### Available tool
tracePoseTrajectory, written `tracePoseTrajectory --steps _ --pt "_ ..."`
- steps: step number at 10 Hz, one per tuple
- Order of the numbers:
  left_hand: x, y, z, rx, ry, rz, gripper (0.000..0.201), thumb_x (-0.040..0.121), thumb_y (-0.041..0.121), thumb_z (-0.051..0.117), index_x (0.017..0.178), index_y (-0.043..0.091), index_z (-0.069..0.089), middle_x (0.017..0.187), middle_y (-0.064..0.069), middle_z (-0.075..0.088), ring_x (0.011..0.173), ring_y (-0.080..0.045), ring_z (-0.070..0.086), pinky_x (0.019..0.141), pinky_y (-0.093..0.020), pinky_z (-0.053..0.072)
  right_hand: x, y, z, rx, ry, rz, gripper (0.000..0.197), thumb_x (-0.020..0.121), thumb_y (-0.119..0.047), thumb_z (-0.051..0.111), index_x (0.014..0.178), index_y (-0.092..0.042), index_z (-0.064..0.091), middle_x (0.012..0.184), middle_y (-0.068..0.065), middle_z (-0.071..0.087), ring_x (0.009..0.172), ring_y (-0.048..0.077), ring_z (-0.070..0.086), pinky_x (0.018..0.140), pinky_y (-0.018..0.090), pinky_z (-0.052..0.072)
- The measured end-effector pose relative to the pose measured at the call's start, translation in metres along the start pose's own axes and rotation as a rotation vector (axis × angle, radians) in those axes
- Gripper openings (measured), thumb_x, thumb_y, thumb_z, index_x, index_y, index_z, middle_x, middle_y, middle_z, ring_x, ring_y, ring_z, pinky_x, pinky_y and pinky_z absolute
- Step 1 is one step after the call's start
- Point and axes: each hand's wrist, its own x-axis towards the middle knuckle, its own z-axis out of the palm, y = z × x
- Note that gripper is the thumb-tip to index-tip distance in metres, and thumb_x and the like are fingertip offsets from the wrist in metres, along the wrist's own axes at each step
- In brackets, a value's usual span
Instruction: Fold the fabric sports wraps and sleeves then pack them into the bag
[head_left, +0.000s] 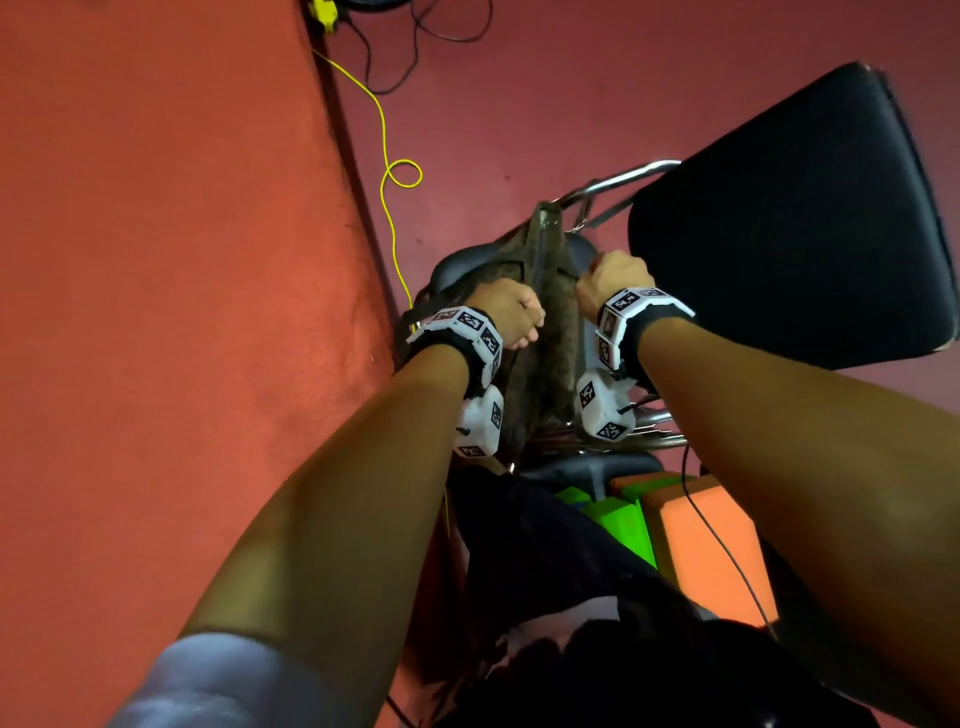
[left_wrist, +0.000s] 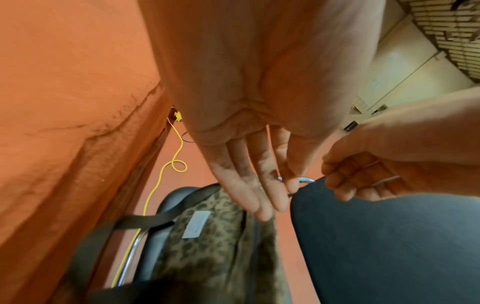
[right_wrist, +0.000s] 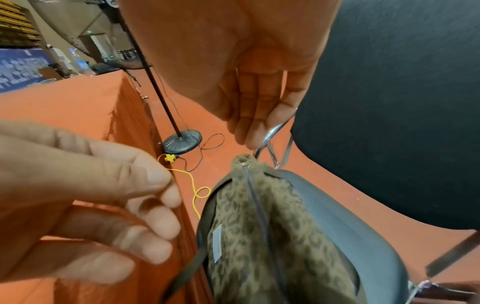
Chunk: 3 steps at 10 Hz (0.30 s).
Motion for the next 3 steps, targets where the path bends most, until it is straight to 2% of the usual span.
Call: tracePoseTrajectory --steps 1,2,3 --pt "-0.004 -0.006 -0.013 0.073 0.021 -0.033 0.025 0.092 0.017 0.054 0.070 0.018 0.065 0.071 -0.002 0.073 0.063 -0.018 0.066 0.063 -0.029 0.056 -0.002 -0.014 -0.002 0.004 -0.009 -0.086 0.023 0.098 -0.026 0.048 0.101 -0.007 0.061 0.082 0.012 0.052 0.074 0.034 0.052 0.066 0.035 0.041" --pt "-0.017 -0.015 -0.030 0.148 0.029 -0.056 0.021 0.094 0.019 0.056 0.075 0.021 0.065 0.084 -0.005 0.075 0.078 -0.025 0.071 0.075 -0.034 0.058 -0.013 -0.026 0.005 -0.034 -0.068 -0.166 0.025 0.097 -0.022 0.050 0.109 -0.003 0.062 0.090 0.015 0.054 0.075 0.035 0.053 0.066 0.036 0.044" --pt "-0.033 -0.018 -0.048 0.238 0.125 -0.056 0.016 0.094 0.021 0.058 0.085 0.014 0.069 0.095 -0.008 0.074 0.093 -0.027 0.069 0.085 -0.035 0.056 -0.030 -0.041 0.006 -0.050 -0.107 -0.234 0.024 0.096 -0.023 0.051 0.102 -0.004 0.065 0.091 0.018 0.059 0.075 0.035 0.054 0.068 0.036 0.047"
